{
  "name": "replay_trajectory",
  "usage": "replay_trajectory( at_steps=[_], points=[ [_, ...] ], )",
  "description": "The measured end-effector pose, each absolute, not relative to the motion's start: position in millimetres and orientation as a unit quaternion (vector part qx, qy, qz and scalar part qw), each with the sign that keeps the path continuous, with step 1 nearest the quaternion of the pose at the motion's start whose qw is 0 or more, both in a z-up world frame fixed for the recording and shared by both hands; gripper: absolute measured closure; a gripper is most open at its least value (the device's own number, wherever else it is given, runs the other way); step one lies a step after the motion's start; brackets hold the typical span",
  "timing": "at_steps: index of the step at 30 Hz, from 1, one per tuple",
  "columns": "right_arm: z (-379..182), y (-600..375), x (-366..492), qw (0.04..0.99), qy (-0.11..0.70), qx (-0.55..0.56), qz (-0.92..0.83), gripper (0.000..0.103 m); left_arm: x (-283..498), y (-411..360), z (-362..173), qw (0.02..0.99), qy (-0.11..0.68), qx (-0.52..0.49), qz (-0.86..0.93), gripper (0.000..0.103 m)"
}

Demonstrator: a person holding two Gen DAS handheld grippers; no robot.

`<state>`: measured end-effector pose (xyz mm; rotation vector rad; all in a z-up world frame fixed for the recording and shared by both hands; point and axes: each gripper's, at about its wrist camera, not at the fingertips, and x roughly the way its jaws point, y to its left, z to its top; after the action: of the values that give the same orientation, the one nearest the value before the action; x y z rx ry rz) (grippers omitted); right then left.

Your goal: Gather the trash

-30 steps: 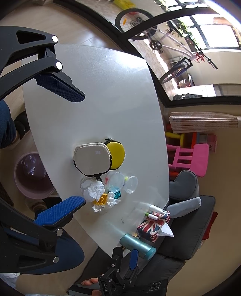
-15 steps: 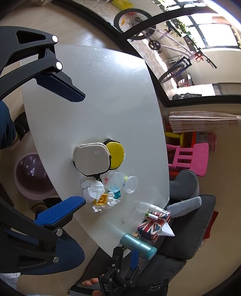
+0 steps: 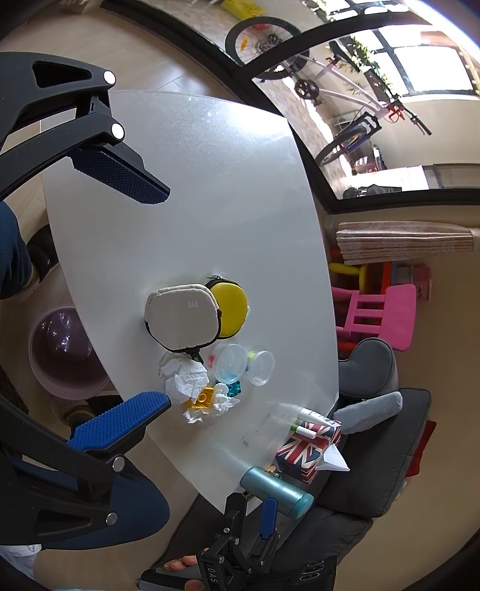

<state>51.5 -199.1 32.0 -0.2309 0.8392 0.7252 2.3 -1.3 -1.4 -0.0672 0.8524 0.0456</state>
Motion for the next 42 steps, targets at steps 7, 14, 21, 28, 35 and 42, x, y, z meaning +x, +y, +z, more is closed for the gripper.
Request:
replay_trajectory(
  at_steps=[7,14,21,28,35,42],
  points=[
    [32,-199,50,0.843,0.398,-0.11,0.344,0.003,3,-3,-1,0.91,0.414,-0.03,0.021,0.006],
    [33,-199,50,0.843,0.398,-0.111,0.344,0.003,3,-3,0,0.91,0.414,-0.027,0.02,0.006],
    [32,-199,51,0.843,0.399,-0.11,0.343,0.003,3,-4,0,0.909,0.415,-0.027,0.021,0.006],
    [31,-200,51,0.842,0.402,-0.111,0.342,0.003,9,-3,-6,0.905,0.424,-0.024,0.021,0.006],
    [25,-198,55,0.84,0.406,-0.112,0.342,0.003,24,0,-18,0.899,0.436,-0.019,0.023,0.006],
    [17,-196,58,0.836,0.414,-0.115,0.341,0.003,47,5,-37,0.893,0.449,-0.025,0.022,0.006]
  ],
)
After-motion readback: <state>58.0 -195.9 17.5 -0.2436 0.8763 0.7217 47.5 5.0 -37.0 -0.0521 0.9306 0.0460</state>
